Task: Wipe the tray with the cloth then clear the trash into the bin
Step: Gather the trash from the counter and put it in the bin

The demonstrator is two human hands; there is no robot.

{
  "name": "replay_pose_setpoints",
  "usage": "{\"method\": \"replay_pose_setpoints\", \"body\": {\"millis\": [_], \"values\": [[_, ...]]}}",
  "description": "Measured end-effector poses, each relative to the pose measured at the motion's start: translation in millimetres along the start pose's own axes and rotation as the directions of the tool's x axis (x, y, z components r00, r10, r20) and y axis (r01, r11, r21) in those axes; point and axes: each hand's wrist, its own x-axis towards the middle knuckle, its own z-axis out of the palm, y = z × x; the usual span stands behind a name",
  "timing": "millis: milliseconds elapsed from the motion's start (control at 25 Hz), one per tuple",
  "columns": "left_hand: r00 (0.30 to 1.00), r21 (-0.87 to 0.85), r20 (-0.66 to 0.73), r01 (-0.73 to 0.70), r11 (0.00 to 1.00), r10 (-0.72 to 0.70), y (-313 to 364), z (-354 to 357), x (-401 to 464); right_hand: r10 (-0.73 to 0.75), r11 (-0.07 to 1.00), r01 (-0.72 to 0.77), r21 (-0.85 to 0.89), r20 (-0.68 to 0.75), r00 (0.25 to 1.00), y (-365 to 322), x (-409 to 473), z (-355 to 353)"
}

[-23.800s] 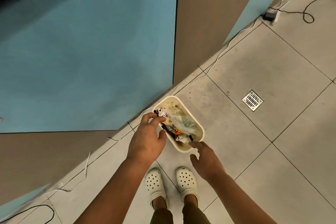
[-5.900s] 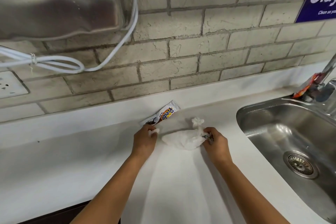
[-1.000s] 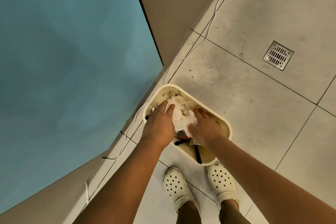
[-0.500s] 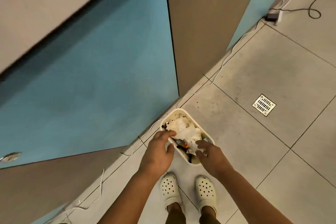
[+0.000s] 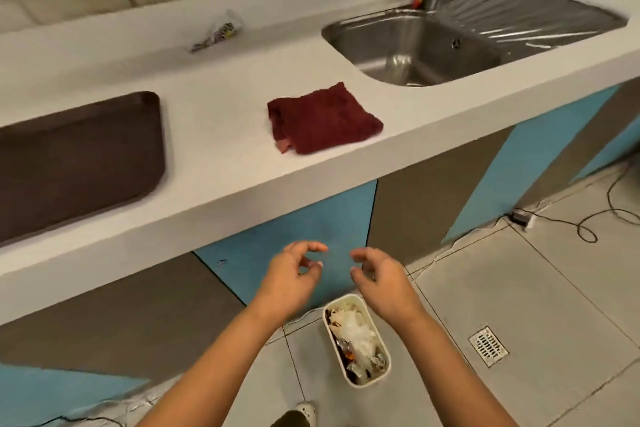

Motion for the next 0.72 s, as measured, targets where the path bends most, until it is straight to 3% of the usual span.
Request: {"method": "replay_pose_setpoints", "body": {"millis": [200,440,720], "values": [[0.988,-0.051,-0.143,-0.069,0.996,0.061,50,-64,-26,-0.175,0.984,0.176,-0.033,0.038,0.984,-88,4,-23],[0.945,-0.192,-0.327,-0.094,0.977,0.026,67,-135,-36,-0.269,0.963,0.270,-0.006,0.089,0.959,-157,16,-14],[0.943,-0.200,-0.331,-0.100,0.975,0.028,43,-201,20,-0.266,0.962,0.270,-0.045,0.069,0.961,-201,85,22]]}}
